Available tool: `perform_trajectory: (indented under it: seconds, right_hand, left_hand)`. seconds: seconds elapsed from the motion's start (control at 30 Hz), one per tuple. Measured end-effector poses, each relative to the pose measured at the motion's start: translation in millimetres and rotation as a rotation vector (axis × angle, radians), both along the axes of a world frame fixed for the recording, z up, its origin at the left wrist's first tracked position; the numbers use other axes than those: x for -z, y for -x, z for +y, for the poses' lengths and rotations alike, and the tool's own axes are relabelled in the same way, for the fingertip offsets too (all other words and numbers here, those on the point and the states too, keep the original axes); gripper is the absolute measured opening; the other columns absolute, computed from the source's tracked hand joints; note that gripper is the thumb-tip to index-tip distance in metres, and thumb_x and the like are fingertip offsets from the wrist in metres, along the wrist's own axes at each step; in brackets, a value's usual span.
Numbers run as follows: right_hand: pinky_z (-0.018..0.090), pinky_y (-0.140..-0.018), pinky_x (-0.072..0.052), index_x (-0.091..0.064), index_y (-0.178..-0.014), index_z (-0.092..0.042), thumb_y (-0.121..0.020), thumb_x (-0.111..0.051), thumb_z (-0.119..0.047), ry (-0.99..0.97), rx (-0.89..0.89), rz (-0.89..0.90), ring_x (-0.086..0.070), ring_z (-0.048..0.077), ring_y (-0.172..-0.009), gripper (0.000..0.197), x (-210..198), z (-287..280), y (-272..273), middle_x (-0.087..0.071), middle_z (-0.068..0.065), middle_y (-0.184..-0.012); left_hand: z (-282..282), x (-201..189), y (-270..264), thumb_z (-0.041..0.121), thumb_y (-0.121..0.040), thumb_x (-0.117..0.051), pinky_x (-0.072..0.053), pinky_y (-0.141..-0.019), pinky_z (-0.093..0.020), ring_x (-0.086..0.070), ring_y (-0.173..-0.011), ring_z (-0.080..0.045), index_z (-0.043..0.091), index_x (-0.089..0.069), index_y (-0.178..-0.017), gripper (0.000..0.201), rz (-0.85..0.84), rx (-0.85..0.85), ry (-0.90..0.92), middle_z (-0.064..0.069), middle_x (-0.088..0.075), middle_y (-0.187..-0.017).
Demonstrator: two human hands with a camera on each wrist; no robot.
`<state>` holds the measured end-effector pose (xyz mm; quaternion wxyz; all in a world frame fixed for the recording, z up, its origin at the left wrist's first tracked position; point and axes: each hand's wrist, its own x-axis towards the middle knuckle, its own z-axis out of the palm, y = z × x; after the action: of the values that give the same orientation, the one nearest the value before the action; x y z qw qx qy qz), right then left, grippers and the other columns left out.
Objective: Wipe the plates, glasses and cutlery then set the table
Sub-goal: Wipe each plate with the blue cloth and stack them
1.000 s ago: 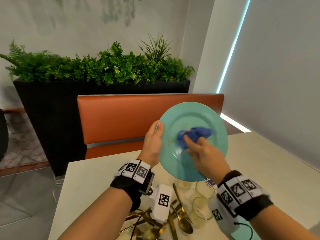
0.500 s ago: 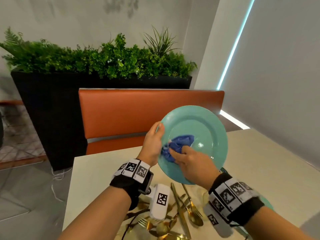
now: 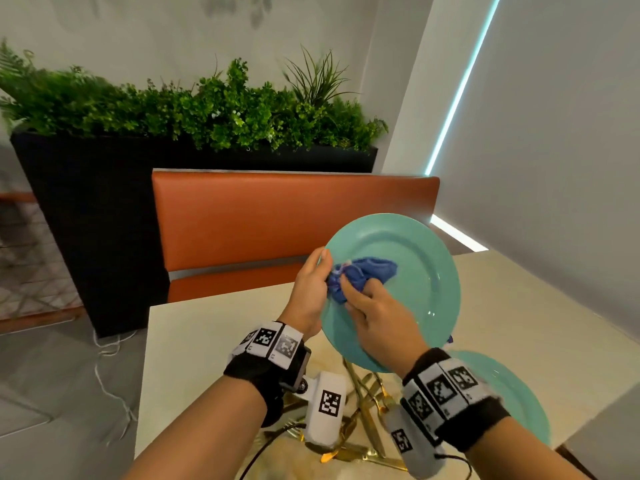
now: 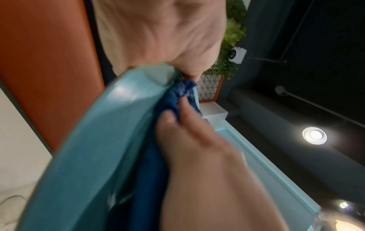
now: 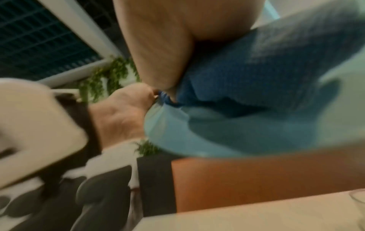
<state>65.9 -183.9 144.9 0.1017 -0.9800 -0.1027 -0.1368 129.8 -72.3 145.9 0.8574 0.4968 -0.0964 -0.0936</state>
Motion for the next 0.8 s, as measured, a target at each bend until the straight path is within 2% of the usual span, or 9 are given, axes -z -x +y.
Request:
perform_trajectory:
  seconds: [0.07,0.13,0.2,0.33,0.4,0.5,0.57,0.73,0.8]
  right_hand:
    - [0.042,-0.071,-0.048,-0.038,-0.140,-0.032,-0.094,-0.030,-0.030,0.124,-0.088,0.174,-0.058,0.034,-0.088,0.046,6,-10,17,-0.050,0.010,-0.109]
    - [0.035,-0.080,-0.045,-0.035,-0.139,-0.042,-0.098,-0.032,-0.028,0.284,-0.101,0.331,-0.055,0.025,-0.101,0.043,0,-30,26,-0.049,0.003,-0.118]
    - [0.033,-0.085,-0.047,-0.034,-0.138,-0.045,-0.098,-0.035,-0.026,0.396,-0.029,0.298,-0.054,0.022,-0.109,0.045,-12,-48,24,-0.046,-0.001,-0.127]
    - [0.042,-0.077,-0.047,-0.027,-0.145,-0.025,-0.095,-0.040,-0.016,0.104,0.448,-0.041,-0.058,0.038,-0.103,0.052,-45,-66,-6,-0.042,0.017,-0.133]
    - [0.045,-0.077,-0.047,-0.024,-0.146,-0.020,-0.093,-0.042,-0.010,-0.042,0.523,-0.076,-0.055,0.042,-0.103,0.057,-54,-58,-19,-0.038,0.022,-0.133]
    - [0.044,-0.072,-0.048,-0.022,-0.147,-0.024,-0.095,-0.040,-0.013,0.067,0.292,-0.040,-0.057,0.039,-0.095,0.057,-42,-21,-24,-0.042,0.019,-0.126]
    - [0.042,-0.069,-0.049,-0.024,-0.146,-0.031,-0.097,-0.038,-0.021,0.187,0.107,0.038,-0.057,0.037,-0.091,0.052,-30,-9,-21,-0.046,0.013,-0.118]
    - [0.040,-0.075,-0.046,-0.028,-0.145,-0.027,-0.095,-0.041,-0.013,-0.004,0.378,-0.054,-0.055,0.037,-0.098,0.054,-42,-23,-39,-0.044,0.019,-0.125]
    - [0.041,-0.072,-0.047,-0.029,-0.144,-0.028,-0.096,-0.040,-0.015,0.012,0.223,-0.030,-0.057,0.037,-0.094,0.052,-36,-1,-32,-0.045,0.017,-0.122]
  left_hand:
    - [8,5,-2,0.023,-0.102,-0.033,-0.051,-0.083,-0.036,-0.063,-0.085,-0.021,0.015,-0.057,-0.093,0.027,0.016,-0.027,0.018,-0.007,-0.066,-0.094]
    - [14,10,0,0.025,-0.102,-0.033,-0.053,-0.076,-0.032,-0.065,-0.080,-0.015,0.017,-0.057,-0.093,0.027,0.013,-0.033,-0.006,-0.002,-0.067,-0.090]
    - [16,12,2,0.024,-0.103,-0.032,-0.055,-0.064,-0.022,-0.067,-0.071,-0.005,0.018,-0.057,-0.094,0.027,0.020,-0.026,0.002,0.003,-0.067,-0.087]
    - [16,8,4,0.027,-0.103,-0.032,-0.054,-0.067,-0.024,-0.065,-0.076,-0.005,0.020,-0.057,-0.095,0.027,0.006,-0.008,-0.020,0.006,-0.066,-0.091]
    - [12,4,7,0.028,-0.103,-0.031,-0.052,-0.073,-0.026,-0.064,-0.081,-0.007,0.022,-0.058,-0.096,0.028,-0.009,0.009,-0.047,0.007,-0.066,-0.094]
    - [5,1,11,0.035,-0.102,-0.027,-0.052,-0.084,-0.029,-0.065,-0.094,-0.010,0.022,-0.059,-0.104,0.034,-0.008,0.054,-0.056,0.004,-0.067,-0.104]
    - [8,2,12,0.045,-0.099,-0.022,-0.055,-0.083,-0.030,-0.067,-0.095,-0.014,0.021,-0.059,-0.112,0.046,0.020,0.069,-0.061,0.000,-0.069,-0.106]
    - [13,9,7,0.060,-0.092,-0.011,-0.056,-0.067,-0.022,-0.070,-0.085,-0.008,0.023,-0.061,-0.113,0.066,0.034,0.074,-0.121,0.002,-0.072,-0.100]
    - [13,6,8,0.062,-0.089,-0.012,-0.057,-0.077,-0.029,-0.070,-0.093,-0.015,0.023,-0.063,-0.111,0.068,0.063,0.073,-0.118,-0.004,-0.072,-0.104]
